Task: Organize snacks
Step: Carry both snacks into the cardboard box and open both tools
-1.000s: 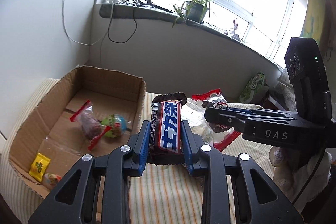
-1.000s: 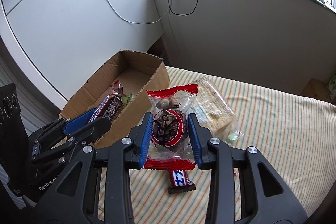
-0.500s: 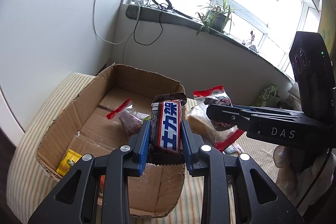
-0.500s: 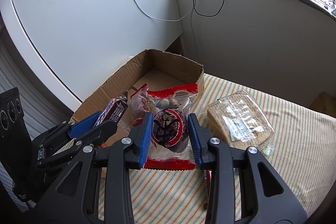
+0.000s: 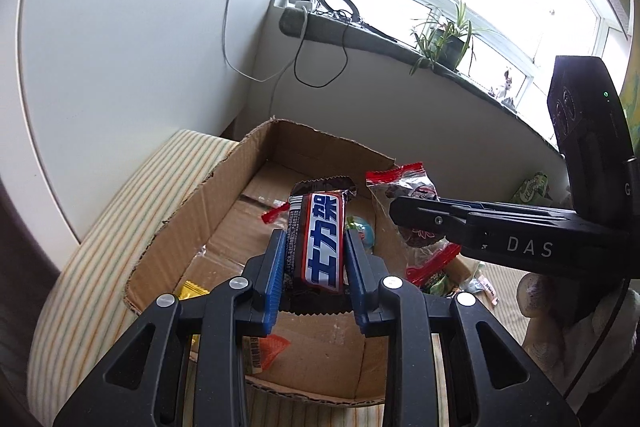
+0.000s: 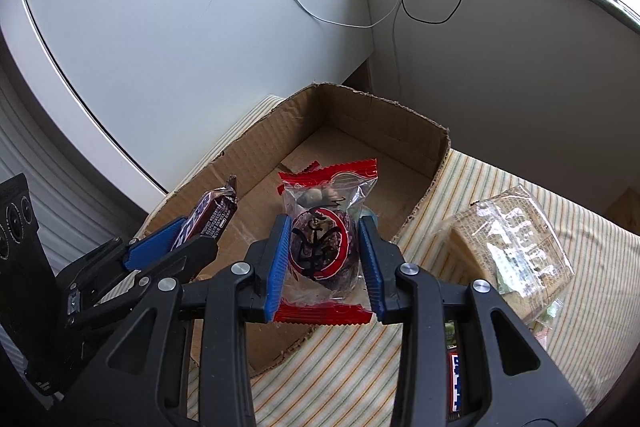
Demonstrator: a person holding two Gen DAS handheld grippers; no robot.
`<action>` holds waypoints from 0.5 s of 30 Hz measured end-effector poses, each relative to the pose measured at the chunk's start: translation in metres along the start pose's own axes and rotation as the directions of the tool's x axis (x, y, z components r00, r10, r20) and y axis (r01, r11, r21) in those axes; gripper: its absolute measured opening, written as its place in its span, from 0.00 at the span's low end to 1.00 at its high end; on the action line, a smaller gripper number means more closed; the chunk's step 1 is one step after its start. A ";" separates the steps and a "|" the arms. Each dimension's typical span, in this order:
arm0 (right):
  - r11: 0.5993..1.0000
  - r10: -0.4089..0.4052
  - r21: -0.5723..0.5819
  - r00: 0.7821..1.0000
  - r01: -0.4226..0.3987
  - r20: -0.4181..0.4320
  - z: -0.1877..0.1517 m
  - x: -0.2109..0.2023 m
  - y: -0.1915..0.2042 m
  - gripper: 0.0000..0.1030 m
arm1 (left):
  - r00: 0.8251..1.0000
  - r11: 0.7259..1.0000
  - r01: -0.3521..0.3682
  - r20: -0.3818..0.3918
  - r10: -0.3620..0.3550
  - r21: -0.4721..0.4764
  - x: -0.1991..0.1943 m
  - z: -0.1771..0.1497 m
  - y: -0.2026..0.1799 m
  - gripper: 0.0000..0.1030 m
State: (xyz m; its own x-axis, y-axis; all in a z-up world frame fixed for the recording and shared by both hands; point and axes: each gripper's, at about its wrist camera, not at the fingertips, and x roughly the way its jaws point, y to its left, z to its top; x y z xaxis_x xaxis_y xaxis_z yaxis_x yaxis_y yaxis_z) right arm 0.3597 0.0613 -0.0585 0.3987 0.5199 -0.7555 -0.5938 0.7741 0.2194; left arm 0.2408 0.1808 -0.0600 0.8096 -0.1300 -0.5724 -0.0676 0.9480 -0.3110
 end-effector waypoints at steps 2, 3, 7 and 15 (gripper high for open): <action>1.000 0.004 -0.001 1.000 -0.004 -0.002 0.000 0.002 0.002 0.35 | 1.000 1.000 -0.005 -0.002 0.005 -0.005 0.000 0.000 0.003 0.26; 1.000 0.007 -0.003 1.000 -0.007 -0.004 0.001 0.004 0.003 0.35 | 1.000 1.000 -0.007 -0.003 0.007 -0.009 0.000 0.000 0.005 0.26; 1.000 -0.001 -0.016 1.000 0.001 -0.006 0.002 0.007 0.005 0.42 | 1.000 1.000 -0.023 0.002 0.023 -0.020 -0.001 0.000 0.009 0.27; 1.000 -0.012 -0.010 1.000 0.012 0.014 0.004 0.002 0.003 0.53 | 0.999 0.999 -0.038 0.000 0.038 -0.012 0.000 -0.001 0.009 0.27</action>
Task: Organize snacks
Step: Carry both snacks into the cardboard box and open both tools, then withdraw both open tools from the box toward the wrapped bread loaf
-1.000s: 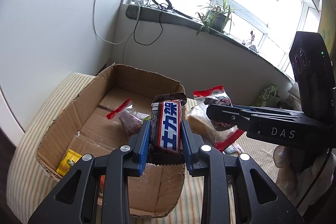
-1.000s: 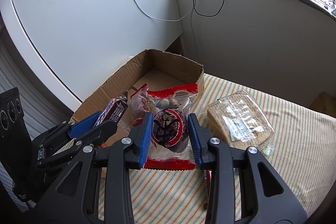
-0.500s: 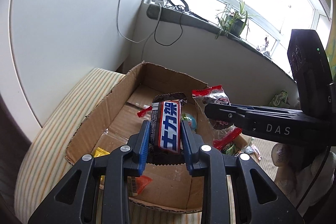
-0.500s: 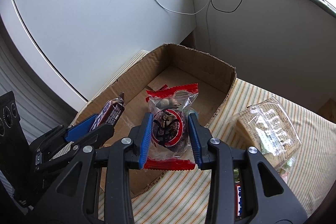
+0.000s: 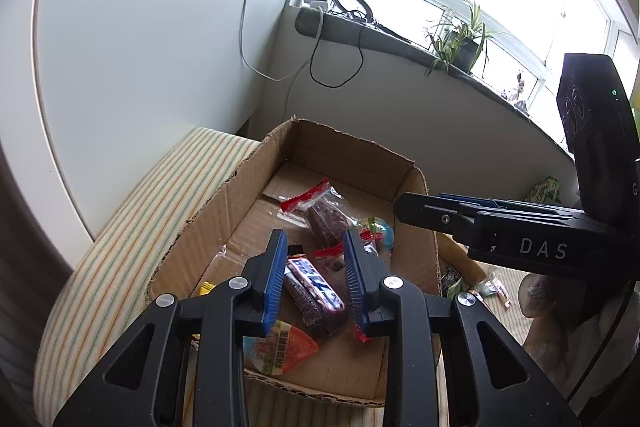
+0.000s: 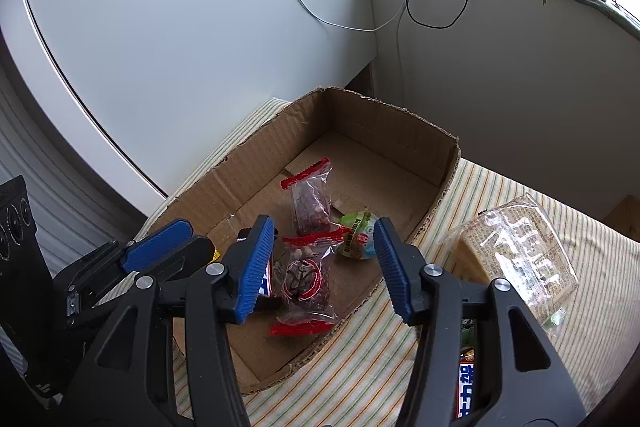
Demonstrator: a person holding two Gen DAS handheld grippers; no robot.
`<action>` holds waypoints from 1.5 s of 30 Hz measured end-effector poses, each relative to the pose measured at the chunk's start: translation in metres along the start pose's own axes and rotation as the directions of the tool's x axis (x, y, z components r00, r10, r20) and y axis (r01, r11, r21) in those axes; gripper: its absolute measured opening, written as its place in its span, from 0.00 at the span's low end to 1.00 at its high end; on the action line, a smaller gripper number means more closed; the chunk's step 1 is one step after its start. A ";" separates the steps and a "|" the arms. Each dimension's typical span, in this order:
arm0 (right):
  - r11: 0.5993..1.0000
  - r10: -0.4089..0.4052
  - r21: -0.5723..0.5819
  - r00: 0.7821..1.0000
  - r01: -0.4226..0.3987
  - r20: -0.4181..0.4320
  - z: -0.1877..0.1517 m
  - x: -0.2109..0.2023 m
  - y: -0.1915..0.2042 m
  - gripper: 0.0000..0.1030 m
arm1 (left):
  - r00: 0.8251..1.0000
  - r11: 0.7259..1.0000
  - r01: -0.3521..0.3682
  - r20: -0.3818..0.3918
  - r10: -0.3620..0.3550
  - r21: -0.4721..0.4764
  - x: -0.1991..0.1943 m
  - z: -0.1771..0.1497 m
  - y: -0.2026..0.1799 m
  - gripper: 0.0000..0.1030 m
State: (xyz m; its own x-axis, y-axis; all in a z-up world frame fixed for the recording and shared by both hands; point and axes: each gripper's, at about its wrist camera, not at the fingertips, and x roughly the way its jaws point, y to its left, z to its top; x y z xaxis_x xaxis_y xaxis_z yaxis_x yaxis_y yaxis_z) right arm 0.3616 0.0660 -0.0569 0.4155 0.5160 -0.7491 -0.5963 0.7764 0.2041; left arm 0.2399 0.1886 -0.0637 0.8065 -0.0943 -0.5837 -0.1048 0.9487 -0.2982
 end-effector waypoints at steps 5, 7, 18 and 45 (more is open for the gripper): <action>1.000 -0.003 0.002 1.000 0.003 0.003 -0.002 -0.002 -0.002 0.53 | 1.000 1.000 0.002 0.003 -0.002 0.009 0.000 0.000 -0.004 0.27; 1.000 -0.006 0.000 1.000 0.006 0.006 -0.002 -0.004 -0.002 0.53 | 1.000 1.000 0.002 0.003 -0.002 0.011 0.000 0.000 -0.006 0.27; 1.000 -0.026 0.000 0.999 0.026 0.021 -0.005 -0.015 -0.010 0.53 | 1.000 1.000 0.004 0.007 -0.004 0.022 0.000 0.001 -0.013 0.27; 0.980 -0.079 0.185 0.995 0.066 0.065 -0.030 -0.073 -0.145 0.83 | 0.988 0.984 0.151 -0.022 -0.150 0.094 0.019 0.001 -0.096 0.55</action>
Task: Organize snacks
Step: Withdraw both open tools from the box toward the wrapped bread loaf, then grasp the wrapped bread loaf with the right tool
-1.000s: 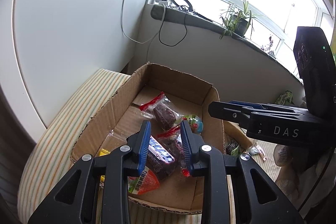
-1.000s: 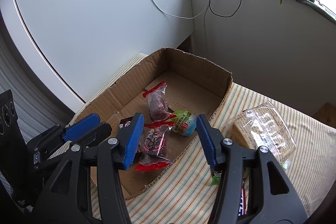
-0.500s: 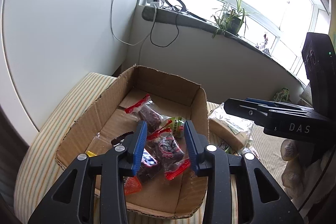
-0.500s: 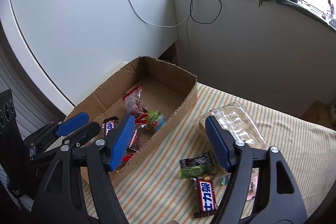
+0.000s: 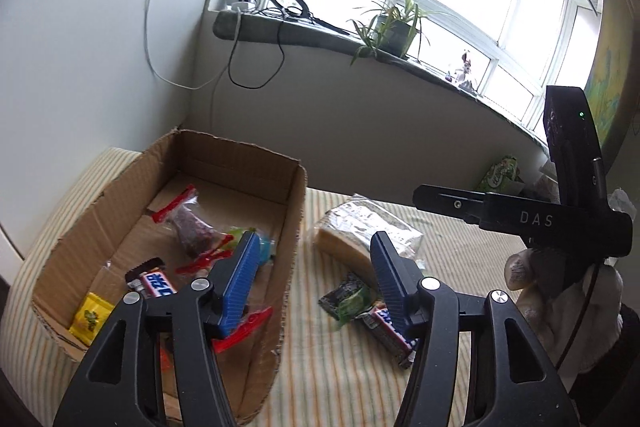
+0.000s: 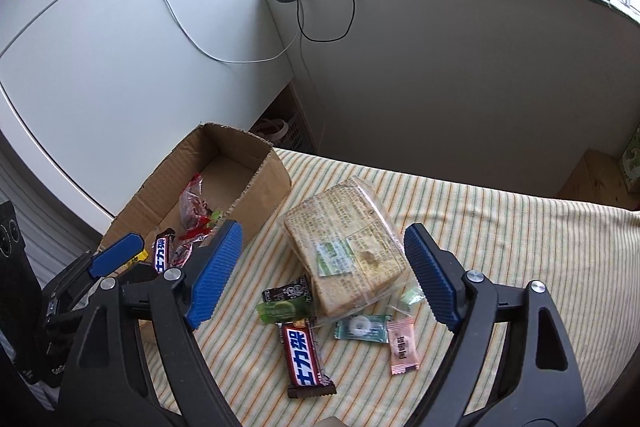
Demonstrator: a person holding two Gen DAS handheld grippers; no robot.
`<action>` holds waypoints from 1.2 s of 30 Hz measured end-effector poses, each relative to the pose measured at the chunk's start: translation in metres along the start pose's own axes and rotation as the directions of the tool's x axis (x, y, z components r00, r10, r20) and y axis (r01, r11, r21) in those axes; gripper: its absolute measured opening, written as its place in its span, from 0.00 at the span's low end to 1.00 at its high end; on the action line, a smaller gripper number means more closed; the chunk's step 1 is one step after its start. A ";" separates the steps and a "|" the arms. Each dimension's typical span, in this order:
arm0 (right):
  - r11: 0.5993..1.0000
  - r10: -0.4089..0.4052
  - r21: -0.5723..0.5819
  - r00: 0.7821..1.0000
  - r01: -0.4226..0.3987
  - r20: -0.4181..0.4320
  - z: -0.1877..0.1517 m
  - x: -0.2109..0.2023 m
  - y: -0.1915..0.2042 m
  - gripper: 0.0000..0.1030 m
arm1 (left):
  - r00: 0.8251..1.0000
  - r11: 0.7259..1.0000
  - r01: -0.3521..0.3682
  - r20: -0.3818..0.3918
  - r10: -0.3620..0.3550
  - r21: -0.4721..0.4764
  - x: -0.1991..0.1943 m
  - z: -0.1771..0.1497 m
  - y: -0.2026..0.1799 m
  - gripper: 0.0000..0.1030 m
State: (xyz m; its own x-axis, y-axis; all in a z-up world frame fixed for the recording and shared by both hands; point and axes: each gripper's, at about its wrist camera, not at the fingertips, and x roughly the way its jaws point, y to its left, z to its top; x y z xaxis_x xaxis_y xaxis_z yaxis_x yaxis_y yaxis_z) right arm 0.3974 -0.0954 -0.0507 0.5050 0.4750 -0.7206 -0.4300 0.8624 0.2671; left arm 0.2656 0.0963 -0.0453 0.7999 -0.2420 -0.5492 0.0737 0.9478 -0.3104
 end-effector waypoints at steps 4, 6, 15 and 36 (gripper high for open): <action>1.000 0.000 0.006 1.000 0.000 -0.020 0.001 0.006 -0.018 0.83 | 0.998 0.999 0.048 -0.034 -0.048 0.007 0.016 -0.004 -0.017 0.55; 1.000 0.010 0.022 0.999 -0.009 -0.035 0.000 0.011 -0.026 0.83 | 0.996 0.997 0.069 -0.055 -0.068 0.019 0.024 -0.006 -0.026 0.55; 0.993 0.099 0.072 0.988 -0.092 -0.114 -0.003 0.044 -0.050 0.83 | 0.981 0.992 0.128 -0.148 -0.128 -0.003 0.059 -0.015 -0.044 0.59; 0.972 0.230 0.095 0.947 -0.213 -0.227 -0.009 0.100 -0.057 0.82 | 0.959 0.994 0.092 -0.263 -0.104 -0.056 0.111 -0.020 -0.041 0.66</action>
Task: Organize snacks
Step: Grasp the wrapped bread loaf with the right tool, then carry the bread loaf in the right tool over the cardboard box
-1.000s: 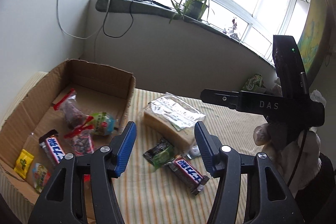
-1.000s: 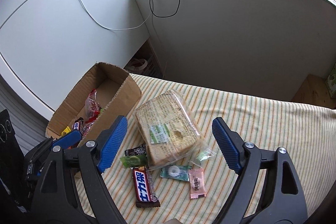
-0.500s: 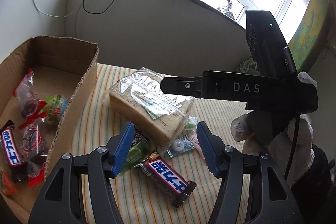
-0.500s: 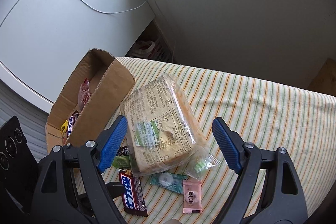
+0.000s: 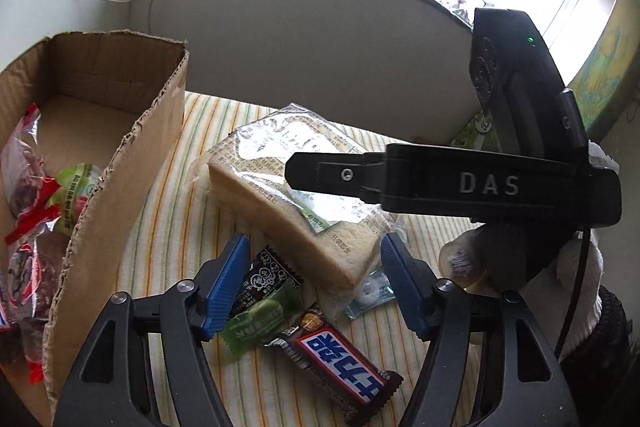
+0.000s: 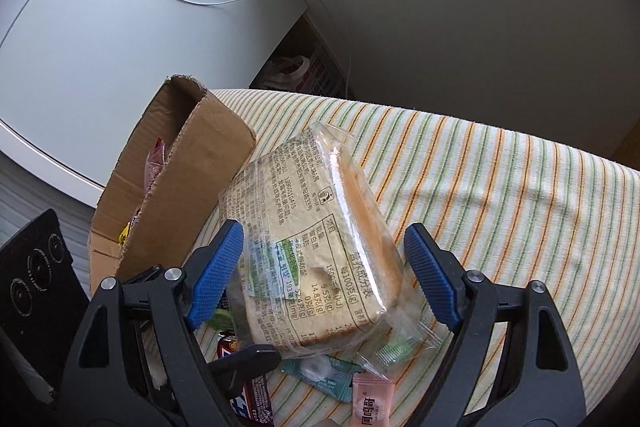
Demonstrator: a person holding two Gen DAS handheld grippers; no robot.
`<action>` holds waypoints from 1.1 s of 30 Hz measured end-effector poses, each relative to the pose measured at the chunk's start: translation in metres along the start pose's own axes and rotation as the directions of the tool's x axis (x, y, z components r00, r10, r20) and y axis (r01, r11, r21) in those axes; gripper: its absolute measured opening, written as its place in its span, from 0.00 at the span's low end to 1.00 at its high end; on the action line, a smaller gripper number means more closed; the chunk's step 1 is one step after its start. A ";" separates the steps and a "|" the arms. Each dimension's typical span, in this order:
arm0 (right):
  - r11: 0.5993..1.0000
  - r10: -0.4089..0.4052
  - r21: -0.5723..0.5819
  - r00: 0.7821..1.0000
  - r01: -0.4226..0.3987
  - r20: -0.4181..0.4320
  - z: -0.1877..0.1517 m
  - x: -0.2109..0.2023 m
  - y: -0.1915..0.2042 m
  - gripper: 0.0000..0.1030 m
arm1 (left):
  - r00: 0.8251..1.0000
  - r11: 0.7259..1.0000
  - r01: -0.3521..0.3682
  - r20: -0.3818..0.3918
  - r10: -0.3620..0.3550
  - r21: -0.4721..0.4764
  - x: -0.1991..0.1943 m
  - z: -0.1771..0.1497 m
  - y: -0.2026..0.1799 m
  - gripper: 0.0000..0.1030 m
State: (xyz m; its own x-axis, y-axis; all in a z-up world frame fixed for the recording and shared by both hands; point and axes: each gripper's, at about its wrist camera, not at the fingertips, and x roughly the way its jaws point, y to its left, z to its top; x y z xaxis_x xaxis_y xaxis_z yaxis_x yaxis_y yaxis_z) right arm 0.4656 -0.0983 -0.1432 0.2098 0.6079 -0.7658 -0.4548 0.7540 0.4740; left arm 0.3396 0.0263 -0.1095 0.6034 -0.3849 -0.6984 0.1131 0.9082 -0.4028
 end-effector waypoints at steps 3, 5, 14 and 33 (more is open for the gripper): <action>1.000 0.000 0.001 1.000 0.000 -0.004 -0.003 -0.003 -0.002 0.74 | 1.000 1.000 0.005 0.000 -0.005 0.007 0.001 0.002 -0.001 0.66; 1.000 0.007 0.006 1.000 -0.007 -0.006 -0.004 -0.005 -0.003 0.71 | 1.000 1.000 0.003 0.010 -0.003 0.026 0.002 0.003 -0.005 0.66; 0.999 0.011 0.038 1.000 -0.011 0.000 -0.012 -0.012 -0.002 0.64 | 1.000 0.997 0.012 0.012 -0.013 0.075 0.002 0.004 -0.017 0.65; 0.998 -0.030 -0.051 0.993 0.036 0.110 -0.018 -0.068 0.070 0.62 | 0.984 0.992 0.076 0.151 -0.090 0.100 -0.073 0.006 -0.016 0.64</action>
State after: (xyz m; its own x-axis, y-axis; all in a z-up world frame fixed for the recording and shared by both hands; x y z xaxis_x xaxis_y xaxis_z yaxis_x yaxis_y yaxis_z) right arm 0.4035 -0.0913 -0.0655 0.3177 0.6086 -0.7271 -0.4907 0.7617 0.4232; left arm 0.2983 0.0409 -0.0485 0.7028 -0.4361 -0.5620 0.2369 0.8884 -0.3931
